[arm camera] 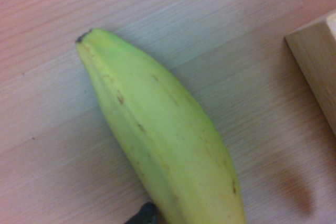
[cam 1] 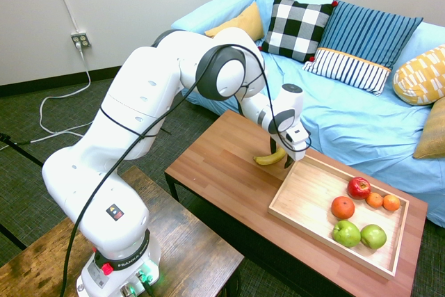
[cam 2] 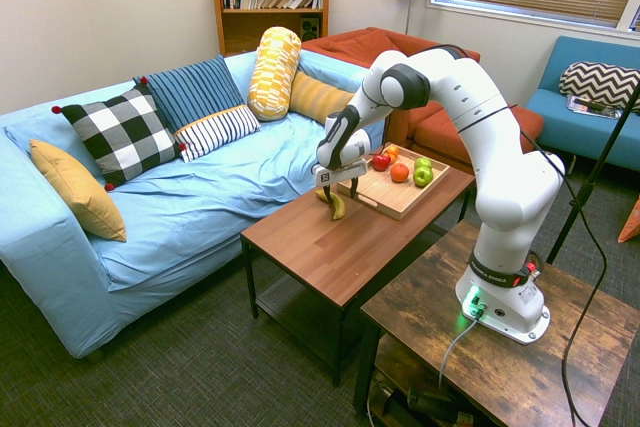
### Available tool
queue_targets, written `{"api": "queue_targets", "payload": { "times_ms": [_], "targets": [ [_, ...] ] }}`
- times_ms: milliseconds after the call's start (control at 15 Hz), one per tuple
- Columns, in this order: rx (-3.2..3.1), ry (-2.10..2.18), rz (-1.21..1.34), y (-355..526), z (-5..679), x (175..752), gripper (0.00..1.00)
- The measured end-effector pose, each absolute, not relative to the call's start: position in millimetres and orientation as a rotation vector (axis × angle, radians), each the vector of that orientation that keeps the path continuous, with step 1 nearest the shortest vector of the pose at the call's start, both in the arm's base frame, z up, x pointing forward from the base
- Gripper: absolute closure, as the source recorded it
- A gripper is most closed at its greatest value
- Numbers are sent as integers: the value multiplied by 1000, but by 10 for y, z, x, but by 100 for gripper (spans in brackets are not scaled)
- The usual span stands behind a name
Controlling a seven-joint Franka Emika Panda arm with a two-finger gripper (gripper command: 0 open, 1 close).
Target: Put banana in the tray
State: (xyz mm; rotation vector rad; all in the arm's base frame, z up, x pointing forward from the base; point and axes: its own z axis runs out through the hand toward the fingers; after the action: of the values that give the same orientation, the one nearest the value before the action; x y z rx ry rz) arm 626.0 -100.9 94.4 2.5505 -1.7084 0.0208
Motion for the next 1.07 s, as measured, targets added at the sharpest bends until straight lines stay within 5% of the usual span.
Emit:
{"api": "queue_targets", "payload": {
  "times_ms": [1067],
  "targets": [
    [2630, -1657, -79, -853, 892, 6377, 100]
  ]
}}
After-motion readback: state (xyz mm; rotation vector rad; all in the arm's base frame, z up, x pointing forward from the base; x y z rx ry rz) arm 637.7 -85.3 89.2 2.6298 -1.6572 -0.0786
